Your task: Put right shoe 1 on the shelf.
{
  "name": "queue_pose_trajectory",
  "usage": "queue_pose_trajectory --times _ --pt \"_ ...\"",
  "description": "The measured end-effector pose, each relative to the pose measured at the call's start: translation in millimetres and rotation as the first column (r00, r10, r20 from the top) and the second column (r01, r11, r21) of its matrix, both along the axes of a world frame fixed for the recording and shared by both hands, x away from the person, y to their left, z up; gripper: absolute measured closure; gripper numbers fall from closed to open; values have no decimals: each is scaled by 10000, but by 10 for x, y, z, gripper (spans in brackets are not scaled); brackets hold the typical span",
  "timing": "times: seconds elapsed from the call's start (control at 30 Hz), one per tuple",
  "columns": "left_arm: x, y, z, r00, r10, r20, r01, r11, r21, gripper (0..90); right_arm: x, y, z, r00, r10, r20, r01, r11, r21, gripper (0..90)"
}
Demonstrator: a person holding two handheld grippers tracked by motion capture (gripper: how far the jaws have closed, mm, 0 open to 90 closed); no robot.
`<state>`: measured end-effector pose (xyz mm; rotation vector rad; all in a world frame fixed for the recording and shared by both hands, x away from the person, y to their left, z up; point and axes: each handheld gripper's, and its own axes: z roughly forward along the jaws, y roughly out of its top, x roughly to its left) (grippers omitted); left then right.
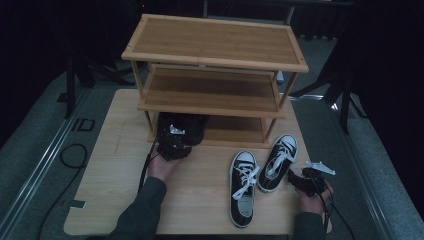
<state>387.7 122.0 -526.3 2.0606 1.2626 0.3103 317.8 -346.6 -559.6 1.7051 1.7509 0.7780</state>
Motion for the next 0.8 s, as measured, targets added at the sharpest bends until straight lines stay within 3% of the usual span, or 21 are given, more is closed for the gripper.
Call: queue_pose_trajectory --times 0.17,0.33,0.63,0.8 --pt "-125 206 -65 9999 -108 49 108 9999 -6 596 0 -1 0 10000 6 4 -6 10000 2 296" --pt "-229 360 -132 9998 82 177 -79 9999 -132 583 0 0 -1 10000 8 7 -8 10000 -8 296" --pt "-350 484 -175 9992 240 334 -228 9991 -346 566 1 -3 0 10000 35 -6 -35 10000 -5 296" --pt "-407 514 -197 9995 277 182 -271 9992 -304 554 0 -4 -1 10000 50 3 -50 10000 -25 297"
